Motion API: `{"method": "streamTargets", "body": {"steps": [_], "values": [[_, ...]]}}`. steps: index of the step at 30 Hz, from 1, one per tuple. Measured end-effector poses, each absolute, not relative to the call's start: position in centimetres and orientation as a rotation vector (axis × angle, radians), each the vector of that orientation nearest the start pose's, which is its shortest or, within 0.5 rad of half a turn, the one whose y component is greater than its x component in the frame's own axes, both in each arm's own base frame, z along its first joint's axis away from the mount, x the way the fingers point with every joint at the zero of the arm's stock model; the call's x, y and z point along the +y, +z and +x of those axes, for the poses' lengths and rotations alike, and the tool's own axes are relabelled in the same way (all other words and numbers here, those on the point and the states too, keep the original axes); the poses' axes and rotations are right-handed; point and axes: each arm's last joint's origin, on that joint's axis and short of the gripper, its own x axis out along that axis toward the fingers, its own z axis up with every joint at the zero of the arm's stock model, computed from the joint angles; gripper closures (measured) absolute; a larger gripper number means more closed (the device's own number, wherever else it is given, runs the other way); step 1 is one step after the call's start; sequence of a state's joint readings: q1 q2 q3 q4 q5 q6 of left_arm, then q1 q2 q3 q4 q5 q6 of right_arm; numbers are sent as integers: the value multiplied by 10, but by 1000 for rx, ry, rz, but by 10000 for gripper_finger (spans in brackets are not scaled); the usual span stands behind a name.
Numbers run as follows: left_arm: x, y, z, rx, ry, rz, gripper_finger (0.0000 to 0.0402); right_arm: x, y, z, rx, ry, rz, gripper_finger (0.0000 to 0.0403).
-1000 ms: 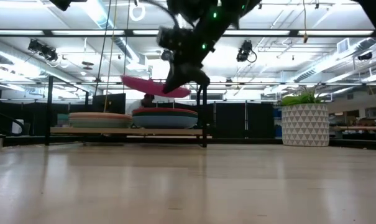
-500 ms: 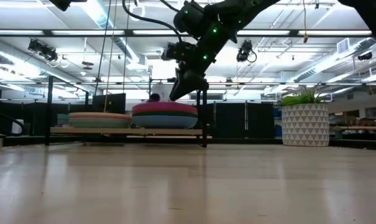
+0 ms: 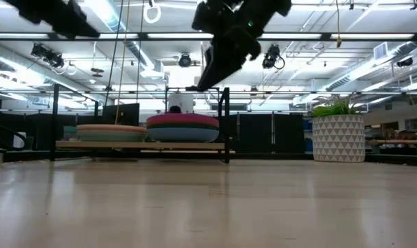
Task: Place and stack plates onto a shelf
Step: Return to Home Position
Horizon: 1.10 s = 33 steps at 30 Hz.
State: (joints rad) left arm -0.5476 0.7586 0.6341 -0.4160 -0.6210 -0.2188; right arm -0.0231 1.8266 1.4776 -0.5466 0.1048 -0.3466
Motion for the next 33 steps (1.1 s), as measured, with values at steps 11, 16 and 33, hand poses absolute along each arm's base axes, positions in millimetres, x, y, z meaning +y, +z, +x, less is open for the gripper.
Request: {"method": "streamTargets", "body": {"steps": [11,16,33], "values": [[-73,220,138,492,91,-14,258,55,183,360,992,-15,-272,296],[-79,195,132,458,78,-29,258,73,170,329,942,-76,-290,296],[-71,176,107,378,102,53,258,37,182,196,469,-136,-6,324]]}}
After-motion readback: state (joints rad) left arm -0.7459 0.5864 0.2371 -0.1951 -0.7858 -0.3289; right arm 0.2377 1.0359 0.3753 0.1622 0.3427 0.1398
